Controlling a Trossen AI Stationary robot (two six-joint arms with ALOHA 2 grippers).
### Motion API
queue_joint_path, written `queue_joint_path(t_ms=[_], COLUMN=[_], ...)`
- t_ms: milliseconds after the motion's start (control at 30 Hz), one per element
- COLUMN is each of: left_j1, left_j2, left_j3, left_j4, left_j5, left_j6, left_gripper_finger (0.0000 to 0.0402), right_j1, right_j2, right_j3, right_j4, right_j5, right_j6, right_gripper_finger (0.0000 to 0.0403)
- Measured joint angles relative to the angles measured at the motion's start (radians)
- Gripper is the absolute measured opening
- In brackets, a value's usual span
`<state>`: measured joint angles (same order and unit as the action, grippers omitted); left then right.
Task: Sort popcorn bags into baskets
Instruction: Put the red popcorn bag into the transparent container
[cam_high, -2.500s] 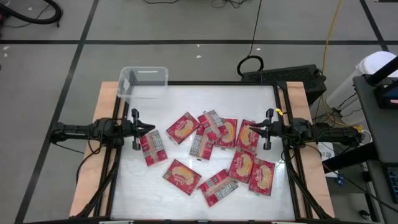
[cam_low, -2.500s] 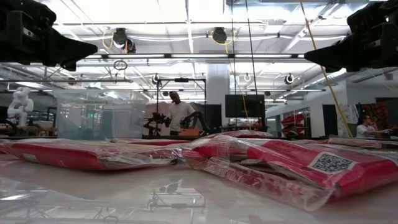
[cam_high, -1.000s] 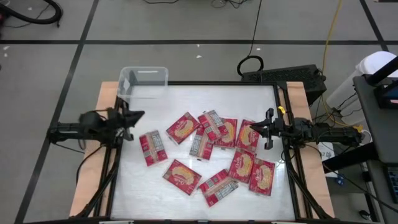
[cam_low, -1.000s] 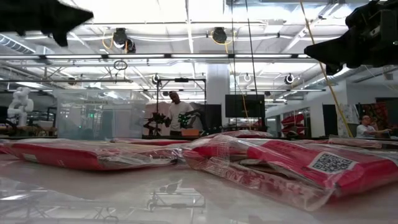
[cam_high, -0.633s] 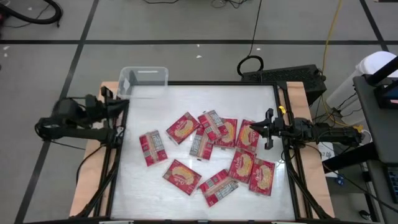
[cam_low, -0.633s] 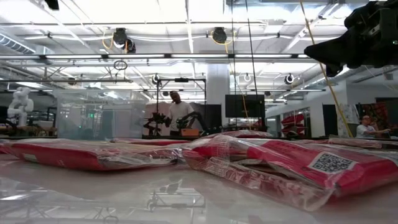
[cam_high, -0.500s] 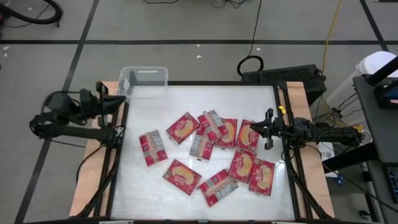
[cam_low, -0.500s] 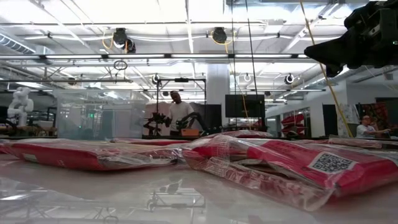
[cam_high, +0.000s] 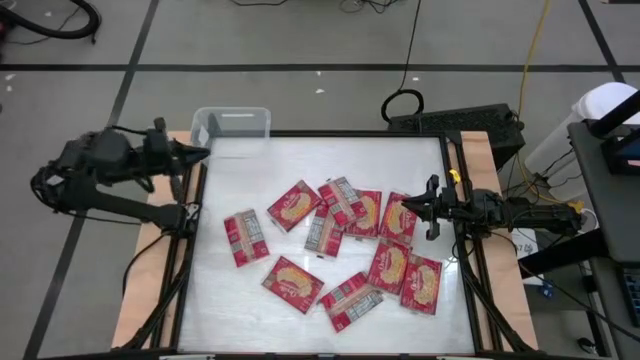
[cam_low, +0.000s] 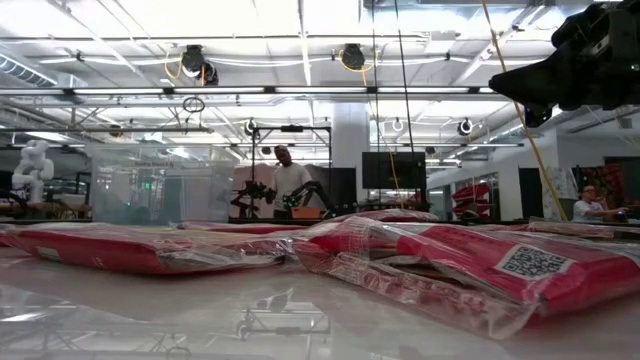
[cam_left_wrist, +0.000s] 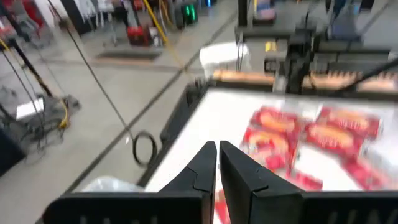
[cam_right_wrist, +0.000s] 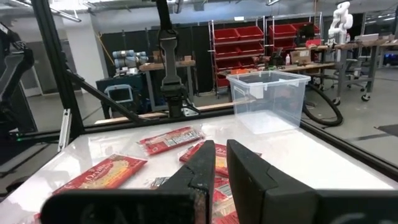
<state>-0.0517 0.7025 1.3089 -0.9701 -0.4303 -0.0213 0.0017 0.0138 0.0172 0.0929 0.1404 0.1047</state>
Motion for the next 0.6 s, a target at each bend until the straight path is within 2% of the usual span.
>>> queue_joint_path(t_ms=[133,233,600], left_j1=[0.000,0.000,0.000], left_j2=[0.046,0.068,0.090], left_j3=[-0.030,-0.064,-0.251], left_j4=[-0.065,-0.093,-0.075], left_j5=[0.011,0.012,0.037], left_j6=[-0.009,-0.018,-0.115], left_gripper_finger=[0.0026,0.0026,0.0026], right_j1=[0.000,0.000,0.000], right_j2=[0.000,0.000,0.004], right_j3=[0.000,0.000,0.033], right_j4=[0.000,0.000,0.005], right_j5=[0.048,0.047,0.044], right_j6=[0.011,0.010,0.057], right_gripper_finger=[0.0034,0.0034,0.0034])
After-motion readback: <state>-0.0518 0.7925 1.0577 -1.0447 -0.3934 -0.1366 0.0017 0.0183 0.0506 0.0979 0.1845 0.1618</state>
